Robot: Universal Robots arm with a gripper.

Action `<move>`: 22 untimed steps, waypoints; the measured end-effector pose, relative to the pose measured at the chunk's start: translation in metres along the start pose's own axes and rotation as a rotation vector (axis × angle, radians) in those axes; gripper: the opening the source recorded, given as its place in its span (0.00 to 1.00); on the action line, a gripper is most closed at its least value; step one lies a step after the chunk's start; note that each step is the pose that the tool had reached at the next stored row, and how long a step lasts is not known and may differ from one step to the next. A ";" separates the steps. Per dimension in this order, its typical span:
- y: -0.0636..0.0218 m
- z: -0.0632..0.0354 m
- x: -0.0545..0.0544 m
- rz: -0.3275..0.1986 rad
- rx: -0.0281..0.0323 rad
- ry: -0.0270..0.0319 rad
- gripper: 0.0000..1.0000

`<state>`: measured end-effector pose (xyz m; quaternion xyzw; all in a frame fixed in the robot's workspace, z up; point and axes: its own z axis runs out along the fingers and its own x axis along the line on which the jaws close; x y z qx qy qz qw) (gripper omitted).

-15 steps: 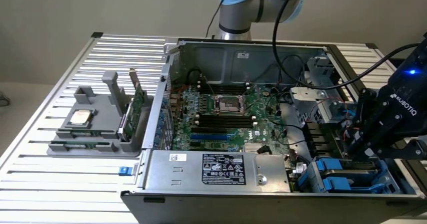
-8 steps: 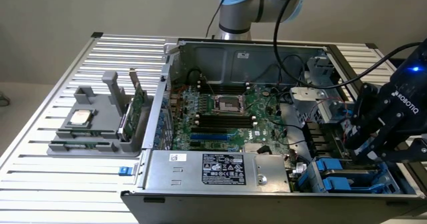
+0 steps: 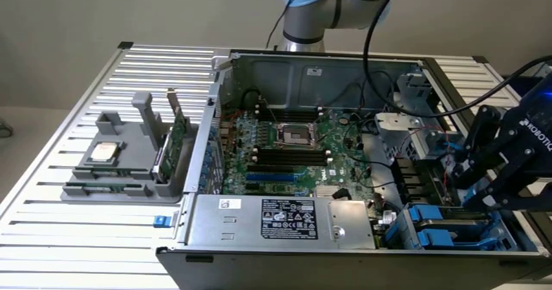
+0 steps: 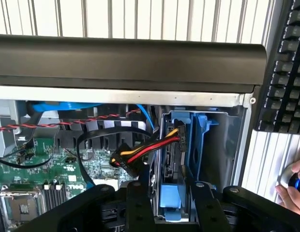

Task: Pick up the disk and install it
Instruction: 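Insert the first disk wire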

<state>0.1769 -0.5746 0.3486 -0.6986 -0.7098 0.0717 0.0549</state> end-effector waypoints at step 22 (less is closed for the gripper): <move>0.0109 -0.0061 -0.017 -0.010 0.0000 0.0576 0.37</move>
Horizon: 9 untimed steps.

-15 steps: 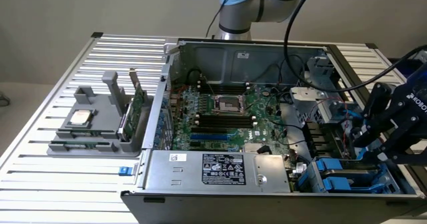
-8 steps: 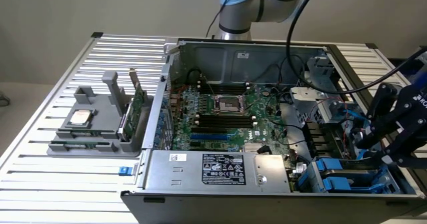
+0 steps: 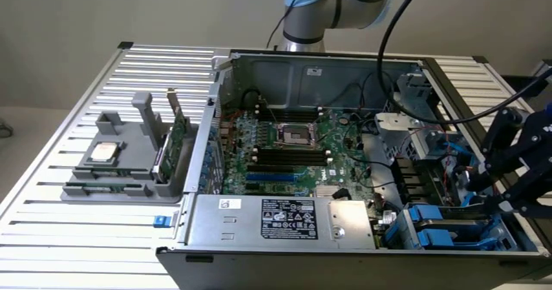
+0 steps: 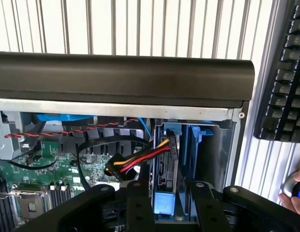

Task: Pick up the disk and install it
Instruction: 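Insert the first disk wire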

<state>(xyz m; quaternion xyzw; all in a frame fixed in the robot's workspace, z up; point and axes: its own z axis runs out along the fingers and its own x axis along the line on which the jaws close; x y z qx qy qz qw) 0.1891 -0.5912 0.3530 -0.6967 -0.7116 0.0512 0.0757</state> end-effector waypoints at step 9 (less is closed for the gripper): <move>0.0037 0.0000 -0.011 -0.001 0.0014 0.0048 0.37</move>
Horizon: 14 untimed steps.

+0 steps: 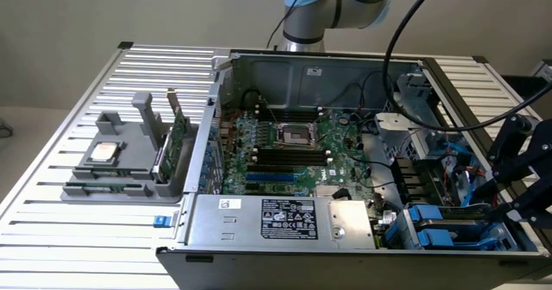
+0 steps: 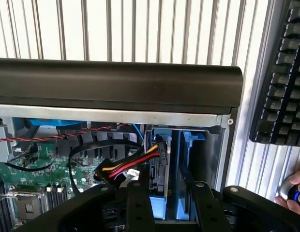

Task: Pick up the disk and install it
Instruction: 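Insert the first disk wire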

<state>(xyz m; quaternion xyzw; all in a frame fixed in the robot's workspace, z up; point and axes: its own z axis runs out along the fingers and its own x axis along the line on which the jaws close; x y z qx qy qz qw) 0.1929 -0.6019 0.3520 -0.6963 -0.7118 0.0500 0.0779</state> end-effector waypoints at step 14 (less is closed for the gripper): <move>0.0032 0.0057 -0.002 -0.006 0.0019 0.0199 0.37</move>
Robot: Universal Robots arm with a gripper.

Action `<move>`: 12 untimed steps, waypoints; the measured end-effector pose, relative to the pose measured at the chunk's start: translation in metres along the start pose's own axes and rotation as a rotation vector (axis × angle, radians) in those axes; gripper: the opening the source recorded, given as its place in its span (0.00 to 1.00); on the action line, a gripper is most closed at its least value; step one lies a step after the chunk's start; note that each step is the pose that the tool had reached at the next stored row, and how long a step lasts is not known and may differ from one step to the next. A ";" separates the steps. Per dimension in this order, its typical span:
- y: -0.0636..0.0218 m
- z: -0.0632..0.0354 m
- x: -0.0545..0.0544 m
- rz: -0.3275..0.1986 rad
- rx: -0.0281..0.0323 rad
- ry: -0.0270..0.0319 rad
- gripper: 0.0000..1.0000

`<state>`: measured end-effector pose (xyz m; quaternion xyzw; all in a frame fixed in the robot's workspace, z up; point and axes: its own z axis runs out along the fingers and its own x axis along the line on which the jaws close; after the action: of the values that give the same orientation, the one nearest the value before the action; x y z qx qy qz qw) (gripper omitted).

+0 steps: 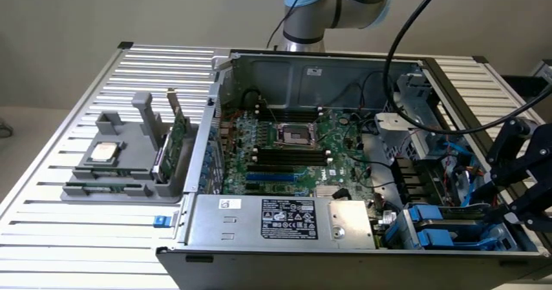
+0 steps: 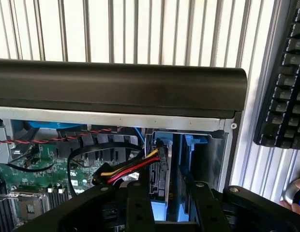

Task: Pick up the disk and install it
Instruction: 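Insert the first disk wire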

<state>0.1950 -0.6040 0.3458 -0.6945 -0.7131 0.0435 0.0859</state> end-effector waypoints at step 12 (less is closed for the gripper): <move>0.0048 0.0021 0.000 -0.012 0.0015 0.0152 0.35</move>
<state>0.1994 -0.6041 0.3428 -0.6905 -0.7164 0.0383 0.0921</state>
